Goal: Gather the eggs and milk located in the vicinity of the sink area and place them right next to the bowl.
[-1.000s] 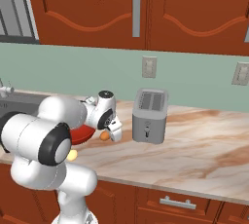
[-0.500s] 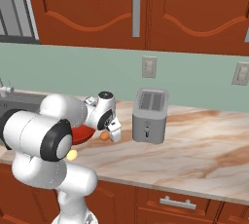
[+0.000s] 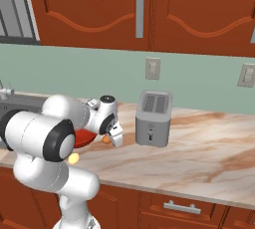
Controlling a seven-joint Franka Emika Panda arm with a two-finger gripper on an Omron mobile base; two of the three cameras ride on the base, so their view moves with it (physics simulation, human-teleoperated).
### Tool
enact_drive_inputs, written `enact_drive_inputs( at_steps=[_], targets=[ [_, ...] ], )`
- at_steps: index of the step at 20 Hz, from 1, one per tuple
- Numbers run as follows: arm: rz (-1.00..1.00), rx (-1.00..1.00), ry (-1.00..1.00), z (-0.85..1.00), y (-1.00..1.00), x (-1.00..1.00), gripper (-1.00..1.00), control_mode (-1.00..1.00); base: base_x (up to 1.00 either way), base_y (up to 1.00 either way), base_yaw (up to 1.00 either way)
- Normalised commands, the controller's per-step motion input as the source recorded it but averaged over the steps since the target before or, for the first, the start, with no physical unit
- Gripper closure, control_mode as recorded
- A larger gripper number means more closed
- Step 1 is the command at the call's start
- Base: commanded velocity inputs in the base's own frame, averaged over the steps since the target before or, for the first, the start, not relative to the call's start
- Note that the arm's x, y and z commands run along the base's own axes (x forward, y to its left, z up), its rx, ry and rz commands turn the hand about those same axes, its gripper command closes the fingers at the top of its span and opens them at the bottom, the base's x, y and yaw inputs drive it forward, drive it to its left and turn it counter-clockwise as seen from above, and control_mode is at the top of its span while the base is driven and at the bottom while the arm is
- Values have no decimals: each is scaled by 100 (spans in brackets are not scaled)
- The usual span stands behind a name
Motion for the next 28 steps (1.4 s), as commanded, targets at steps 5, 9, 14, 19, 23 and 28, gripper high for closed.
enact_drive_inputs(
  at_steps=[5, 9, 14, 19, 23, 28],
  targets=[
    [-2, 0, 0, -10, 6, 0, 100, -100, 0, 0, 0],
    [-1, 0, 0, -2, 0, 0, 100, -100, 0, 0, 0],
    [-3, 0, 0, 0, 0, 0, 100, -100, 0, 0, 0],
    [-8, 3, 0, 0, 0, 0, 100, -100, 0, 0, 0],
    [-10, 9, 0, 0, 0, 0, 100, -100, 0, 0, 0],
    [-10, 3, 0, 0, 3, 0, 100, -100, 0, 0, 0]
  ],
)
